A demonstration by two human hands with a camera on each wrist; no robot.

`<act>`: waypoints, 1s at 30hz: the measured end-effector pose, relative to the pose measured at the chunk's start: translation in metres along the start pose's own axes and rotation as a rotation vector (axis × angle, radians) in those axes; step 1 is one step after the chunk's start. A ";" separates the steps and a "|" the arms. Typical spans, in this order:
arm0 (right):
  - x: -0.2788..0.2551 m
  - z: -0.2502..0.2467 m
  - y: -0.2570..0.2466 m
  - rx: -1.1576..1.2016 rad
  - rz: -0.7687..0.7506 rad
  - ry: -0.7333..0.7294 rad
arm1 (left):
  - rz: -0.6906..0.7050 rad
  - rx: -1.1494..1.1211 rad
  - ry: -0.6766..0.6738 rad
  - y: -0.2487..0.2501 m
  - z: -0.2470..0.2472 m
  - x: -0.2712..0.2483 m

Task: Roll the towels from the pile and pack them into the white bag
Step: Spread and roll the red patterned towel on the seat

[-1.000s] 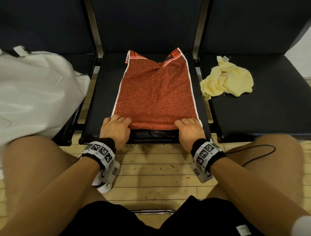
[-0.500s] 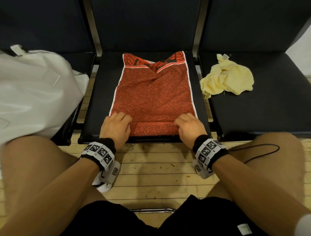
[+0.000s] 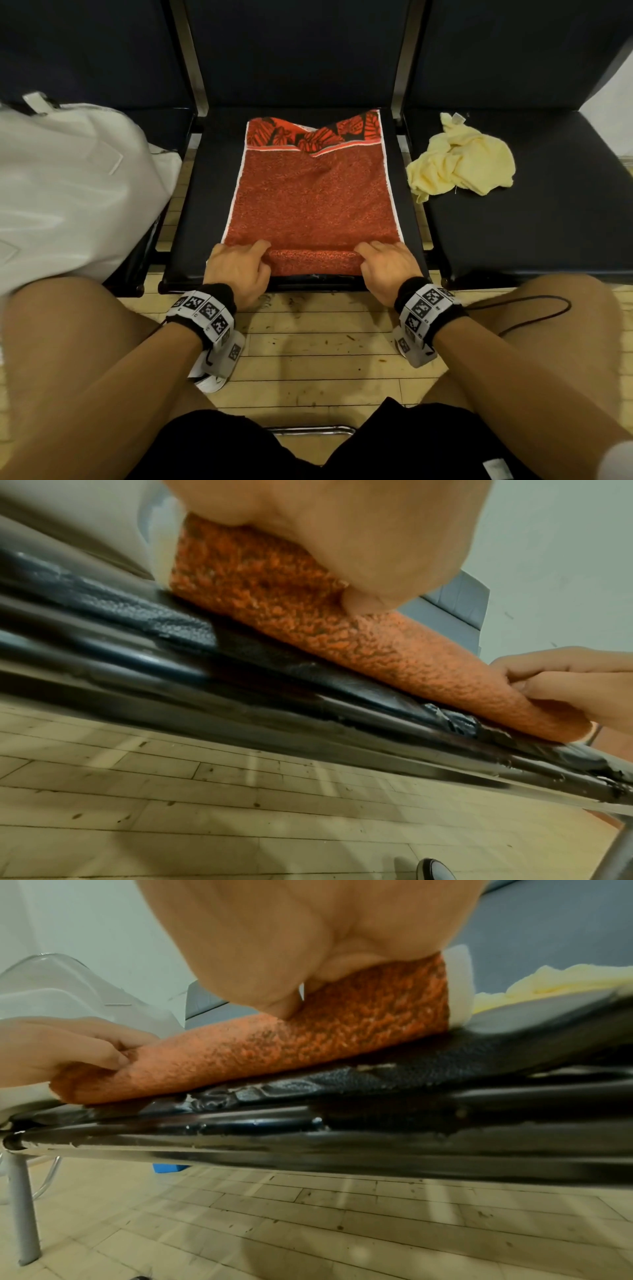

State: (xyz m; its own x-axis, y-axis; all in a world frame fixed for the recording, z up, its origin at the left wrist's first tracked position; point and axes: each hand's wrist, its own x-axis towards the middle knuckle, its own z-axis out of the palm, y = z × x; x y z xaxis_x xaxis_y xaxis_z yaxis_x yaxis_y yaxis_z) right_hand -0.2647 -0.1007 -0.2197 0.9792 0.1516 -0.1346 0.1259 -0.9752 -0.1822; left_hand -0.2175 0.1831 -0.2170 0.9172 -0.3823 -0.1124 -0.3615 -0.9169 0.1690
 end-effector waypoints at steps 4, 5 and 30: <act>0.001 0.003 0.001 0.101 0.015 0.094 | -0.014 -0.005 0.001 -0.001 0.005 0.000; 0.002 0.005 0.001 0.063 -0.018 0.136 | -0.016 0.014 0.033 -0.002 0.007 0.001; -0.005 0.003 0.001 0.194 0.046 0.050 | -0.045 0.035 0.031 0.001 0.005 -0.004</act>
State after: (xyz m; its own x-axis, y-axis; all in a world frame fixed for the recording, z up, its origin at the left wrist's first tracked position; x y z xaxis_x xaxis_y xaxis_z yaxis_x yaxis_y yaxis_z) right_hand -0.2703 -0.1014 -0.2225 0.9906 0.0948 -0.0991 0.0529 -0.9307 -0.3619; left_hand -0.2221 0.1832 -0.2210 0.9370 -0.3378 -0.0884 -0.3254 -0.9366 0.1303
